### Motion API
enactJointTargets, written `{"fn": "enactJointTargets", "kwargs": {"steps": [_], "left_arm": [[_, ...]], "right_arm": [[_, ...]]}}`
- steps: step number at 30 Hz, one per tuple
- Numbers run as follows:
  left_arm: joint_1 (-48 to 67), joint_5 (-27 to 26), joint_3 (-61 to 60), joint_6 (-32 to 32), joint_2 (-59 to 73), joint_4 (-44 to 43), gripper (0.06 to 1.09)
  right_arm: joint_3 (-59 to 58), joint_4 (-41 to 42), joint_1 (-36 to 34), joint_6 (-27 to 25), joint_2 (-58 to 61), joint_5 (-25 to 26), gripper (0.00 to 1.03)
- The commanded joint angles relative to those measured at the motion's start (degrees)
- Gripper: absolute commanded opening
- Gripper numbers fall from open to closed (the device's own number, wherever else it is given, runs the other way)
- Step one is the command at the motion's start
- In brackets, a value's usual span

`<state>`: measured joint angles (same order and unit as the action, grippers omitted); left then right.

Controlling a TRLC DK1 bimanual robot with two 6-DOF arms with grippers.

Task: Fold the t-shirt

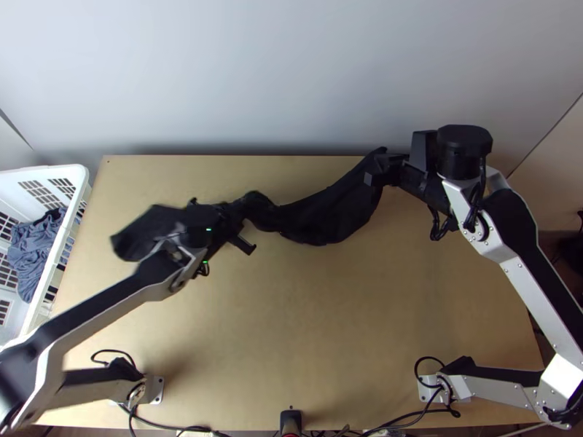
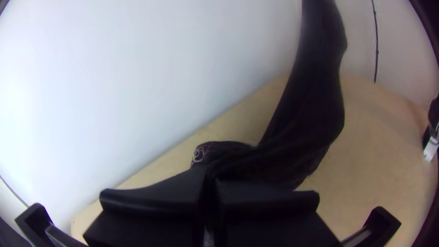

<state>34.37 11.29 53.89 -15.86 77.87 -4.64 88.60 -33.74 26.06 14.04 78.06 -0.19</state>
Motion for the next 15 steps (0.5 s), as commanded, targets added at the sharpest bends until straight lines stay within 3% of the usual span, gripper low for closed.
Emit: {"fn": "enactJointTargets", "kwargs": {"steps": [1, 4, 8, 12, 15], "left_arm": [[2.98, -9.53, 15.37, 12.52, -16.17, 26.88, 0.1], [2.54, -17.35, 27.06, 17.62, -18.1, 39.63, 0.1], [2.46, -26.14, 38.13, 20.16, -18.28, 49.82, 0.1], [5.27, -26.85, 40.07, 19.64, -18.54, 55.45, 0.1], [6.15, -34.49, 40.15, 22.1, -18.71, 60.19, 0.1]], "right_arm": [[-2.64, 0.43, -1.63, -0.51, -3.36, 0.1, 0.03], [-2.9, 0.34, -2.07, -1.39, -4.85, 0.1, 0.03], [-2.9, -0.19, -2.77, -2.0, -5.99, 0.1, 0.03], [-4.49, -0.19, -2.86, -1.74, -7.31, 0.1, 0.03], [-5.89, -0.1, -2.69, -1.04, -7.84, 0.1, 0.03]]}}
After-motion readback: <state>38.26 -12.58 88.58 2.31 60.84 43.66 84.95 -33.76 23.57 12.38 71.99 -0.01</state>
